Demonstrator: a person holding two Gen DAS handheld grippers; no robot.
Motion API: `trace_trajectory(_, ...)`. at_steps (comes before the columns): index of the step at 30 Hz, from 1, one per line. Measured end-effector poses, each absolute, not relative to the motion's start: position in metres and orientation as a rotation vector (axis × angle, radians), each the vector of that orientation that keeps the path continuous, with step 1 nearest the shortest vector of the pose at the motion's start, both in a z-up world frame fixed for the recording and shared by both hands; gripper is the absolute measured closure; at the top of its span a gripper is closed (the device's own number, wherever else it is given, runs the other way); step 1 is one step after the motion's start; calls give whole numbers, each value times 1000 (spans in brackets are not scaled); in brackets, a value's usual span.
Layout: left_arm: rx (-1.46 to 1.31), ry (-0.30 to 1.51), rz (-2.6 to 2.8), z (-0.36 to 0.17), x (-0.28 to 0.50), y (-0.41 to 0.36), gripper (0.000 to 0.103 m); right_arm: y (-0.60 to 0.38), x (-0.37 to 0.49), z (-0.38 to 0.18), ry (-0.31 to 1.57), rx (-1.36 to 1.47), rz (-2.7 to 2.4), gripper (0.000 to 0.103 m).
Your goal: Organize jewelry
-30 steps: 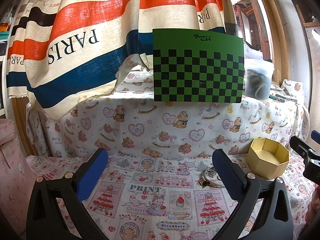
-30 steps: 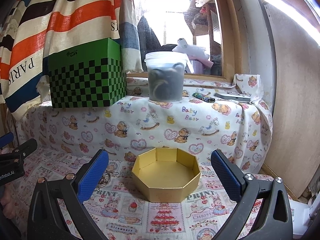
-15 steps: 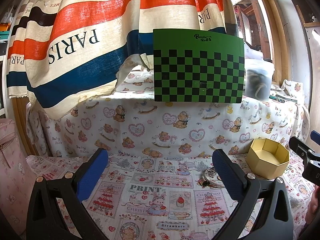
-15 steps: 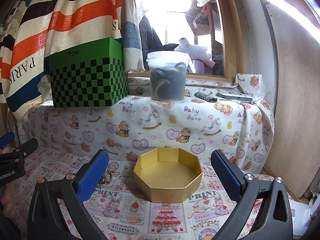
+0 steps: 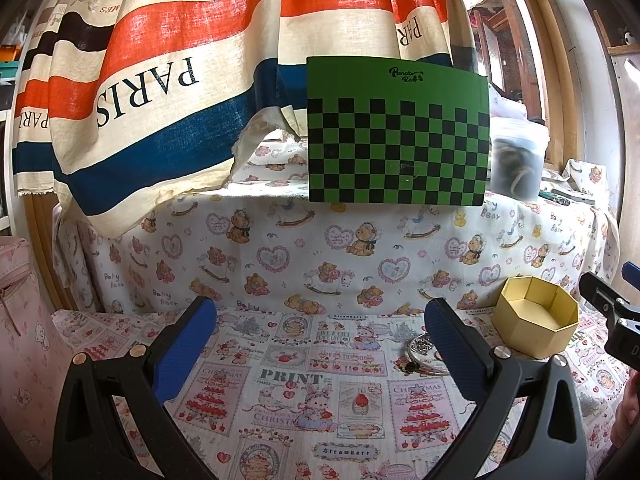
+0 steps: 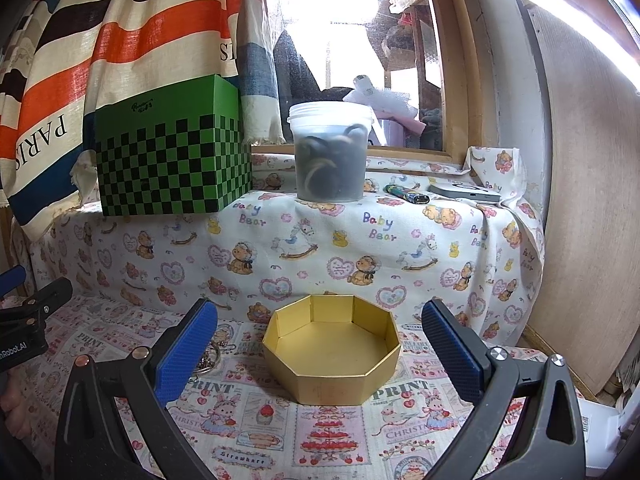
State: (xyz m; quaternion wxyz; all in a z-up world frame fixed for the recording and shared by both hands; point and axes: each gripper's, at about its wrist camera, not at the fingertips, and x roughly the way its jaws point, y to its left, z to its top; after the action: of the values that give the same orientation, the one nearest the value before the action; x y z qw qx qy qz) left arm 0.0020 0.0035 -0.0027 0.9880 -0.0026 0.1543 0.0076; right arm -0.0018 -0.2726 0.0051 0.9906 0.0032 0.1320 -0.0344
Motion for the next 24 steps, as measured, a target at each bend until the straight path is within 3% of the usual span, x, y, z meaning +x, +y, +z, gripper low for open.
trace_trajectory(13,-29,341,16,-5,6,9,0,-272,-1,5,266,6,-69,0)
trace_trajectory(24,39,254,-6,3,-5,1,0,-271,-2,5,265,-2,-60,0)
